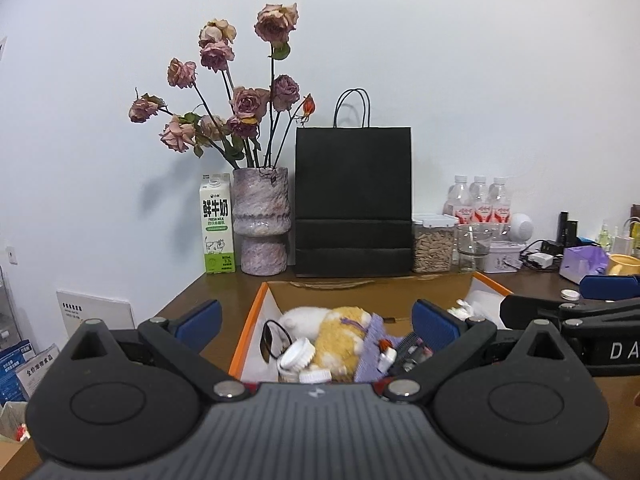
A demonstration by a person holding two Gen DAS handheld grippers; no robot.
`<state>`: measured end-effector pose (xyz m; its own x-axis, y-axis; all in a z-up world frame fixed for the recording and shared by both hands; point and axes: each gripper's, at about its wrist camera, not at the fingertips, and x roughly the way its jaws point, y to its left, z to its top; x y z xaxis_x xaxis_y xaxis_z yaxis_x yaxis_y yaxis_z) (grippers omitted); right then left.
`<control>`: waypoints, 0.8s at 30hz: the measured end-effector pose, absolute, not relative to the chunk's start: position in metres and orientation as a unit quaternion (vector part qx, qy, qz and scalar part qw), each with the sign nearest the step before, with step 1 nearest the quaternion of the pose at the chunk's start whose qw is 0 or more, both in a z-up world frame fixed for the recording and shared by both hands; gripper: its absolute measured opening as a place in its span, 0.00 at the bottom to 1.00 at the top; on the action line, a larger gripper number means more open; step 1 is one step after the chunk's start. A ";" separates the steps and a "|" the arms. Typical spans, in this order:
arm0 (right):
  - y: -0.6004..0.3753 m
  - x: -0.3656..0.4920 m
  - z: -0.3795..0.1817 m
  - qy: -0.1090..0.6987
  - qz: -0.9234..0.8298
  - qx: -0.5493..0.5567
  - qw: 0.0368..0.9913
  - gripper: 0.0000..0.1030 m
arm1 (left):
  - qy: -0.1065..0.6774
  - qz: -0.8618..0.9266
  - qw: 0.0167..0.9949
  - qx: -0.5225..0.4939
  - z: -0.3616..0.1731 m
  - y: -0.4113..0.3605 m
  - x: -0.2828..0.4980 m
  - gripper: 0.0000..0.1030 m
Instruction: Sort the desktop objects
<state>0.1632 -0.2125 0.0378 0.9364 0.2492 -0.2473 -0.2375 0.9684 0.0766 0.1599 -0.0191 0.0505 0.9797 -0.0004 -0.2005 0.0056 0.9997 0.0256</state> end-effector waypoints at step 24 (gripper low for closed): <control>-0.223 0.029 0.021 0.184 0.108 0.008 0.977 1.00 | 0.168 -0.008 0.986 0.005 0.026 -0.026 0.042 1.00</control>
